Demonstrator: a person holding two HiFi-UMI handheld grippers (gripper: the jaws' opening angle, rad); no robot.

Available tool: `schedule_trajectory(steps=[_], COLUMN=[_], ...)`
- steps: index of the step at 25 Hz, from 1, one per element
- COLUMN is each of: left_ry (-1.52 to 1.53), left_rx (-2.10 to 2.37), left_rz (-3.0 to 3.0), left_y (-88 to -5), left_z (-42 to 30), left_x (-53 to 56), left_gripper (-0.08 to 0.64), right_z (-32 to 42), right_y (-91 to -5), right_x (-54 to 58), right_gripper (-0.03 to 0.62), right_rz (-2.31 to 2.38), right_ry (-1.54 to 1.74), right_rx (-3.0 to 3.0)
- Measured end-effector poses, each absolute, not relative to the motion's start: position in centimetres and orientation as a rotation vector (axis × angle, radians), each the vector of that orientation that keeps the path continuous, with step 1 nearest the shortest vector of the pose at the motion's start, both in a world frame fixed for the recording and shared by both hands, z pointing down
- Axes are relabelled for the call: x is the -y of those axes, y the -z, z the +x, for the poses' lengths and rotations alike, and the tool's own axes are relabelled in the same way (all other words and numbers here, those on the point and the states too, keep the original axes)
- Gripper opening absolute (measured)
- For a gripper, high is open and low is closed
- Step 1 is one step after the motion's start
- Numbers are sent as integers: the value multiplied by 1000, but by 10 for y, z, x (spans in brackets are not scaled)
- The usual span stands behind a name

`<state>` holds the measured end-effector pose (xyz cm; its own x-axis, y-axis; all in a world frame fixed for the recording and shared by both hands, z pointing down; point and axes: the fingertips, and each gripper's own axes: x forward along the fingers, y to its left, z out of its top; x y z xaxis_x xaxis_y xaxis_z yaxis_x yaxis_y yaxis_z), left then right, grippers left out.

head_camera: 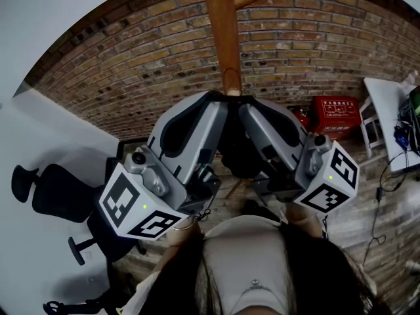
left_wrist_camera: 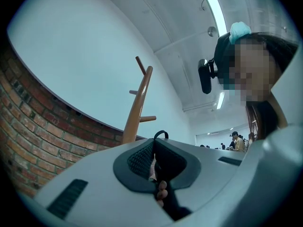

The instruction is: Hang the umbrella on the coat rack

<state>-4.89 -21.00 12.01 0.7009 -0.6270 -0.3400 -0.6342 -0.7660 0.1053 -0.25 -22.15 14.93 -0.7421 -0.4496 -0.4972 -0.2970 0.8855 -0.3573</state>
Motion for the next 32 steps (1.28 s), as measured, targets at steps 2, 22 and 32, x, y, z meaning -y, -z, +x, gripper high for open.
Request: schedule_trajectory(steps=[2, 22, 32], left_ry=[-564, -571, -573], left_rx=[-1061, -990, -1005], left_rz=[-2884, -2899, -2918], left_y=[-121, -118, -116], left_z=[-49, -53, -54], left_x=[211, 217, 226], left_gripper=[11, 11, 11], right_z=[-2, -1, -1], right_y=[-149, -148, -148], right_x=[222, 224, 227], right_gripper=[35, 35, 35], right_rz=[-526, -492, -477], right_ry=[343, 316, 343], right_rx=[-2459, -2467, -2473])
